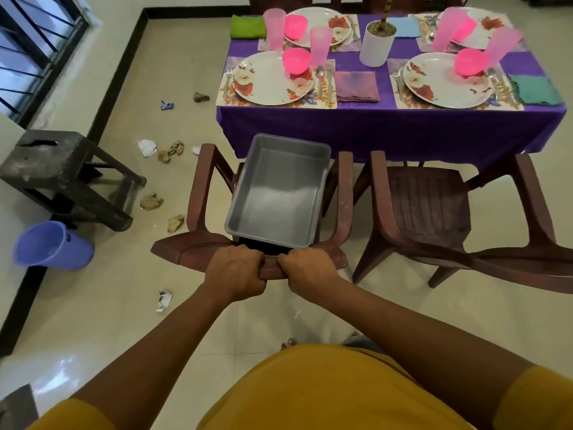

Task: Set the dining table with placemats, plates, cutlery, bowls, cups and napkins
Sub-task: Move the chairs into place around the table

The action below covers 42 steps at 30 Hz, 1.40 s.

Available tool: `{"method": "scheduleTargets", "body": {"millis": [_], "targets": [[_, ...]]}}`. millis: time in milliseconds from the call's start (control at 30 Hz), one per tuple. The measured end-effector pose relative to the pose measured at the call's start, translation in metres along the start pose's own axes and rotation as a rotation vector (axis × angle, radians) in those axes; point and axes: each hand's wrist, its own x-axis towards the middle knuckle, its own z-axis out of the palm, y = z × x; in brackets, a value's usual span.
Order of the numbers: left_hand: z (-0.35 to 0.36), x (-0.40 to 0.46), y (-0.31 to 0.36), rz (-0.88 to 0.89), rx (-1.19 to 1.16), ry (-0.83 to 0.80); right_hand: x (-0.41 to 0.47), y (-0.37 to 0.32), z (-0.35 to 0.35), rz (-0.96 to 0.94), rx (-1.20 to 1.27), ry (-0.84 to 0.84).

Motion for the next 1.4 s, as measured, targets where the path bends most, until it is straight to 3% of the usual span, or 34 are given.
{"method": "scheduleTargets", "body": {"millis": [267, 400, 500, 600, 733, 933, 1133, 1400], "targets": [[0.004, 0.007, 0.002, -0.01, 0.008, 0.004, 0.003, 0.01, -0.002, -0.003, 0.0, 0.0], [-0.013, 0.011, 0.005, 0.007, -0.042, -0.27, -0.001, 0.018, -0.008, -0.035, 0.089, -0.026], [-0.041, 0.017, 0.017, 0.04, -0.225, -0.432, -0.019, 0.03, -0.015, -0.036, 0.079, 0.005], [-0.067, 0.024, 0.043, 0.083, -0.384, -0.373, -0.042, 0.051, -0.022, 0.034, 0.108, 0.055], [-0.084, 0.034, 0.095, 0.083, -0.47, -0.178, -0.087, 0.08, -0.038, 0.112, 0.334, 0.121], [-0.085, 0.043, 0.195, 0.2, -0.633, -0.017, -0.173, 0.135, -0.047, 0.342, 0.465, 0.373], [-0.078, 0.05, 0.311, 0.291, -0.694, -0.039, -0.279, 0.202, -0.058, 0.528, 0.561, 0.612], [-0.061, 0.061, 0.477, 0.331, -0.749, -0.086, -0.426, 0.3, -0.047, 0.715, 0.686, 0.709]]}}
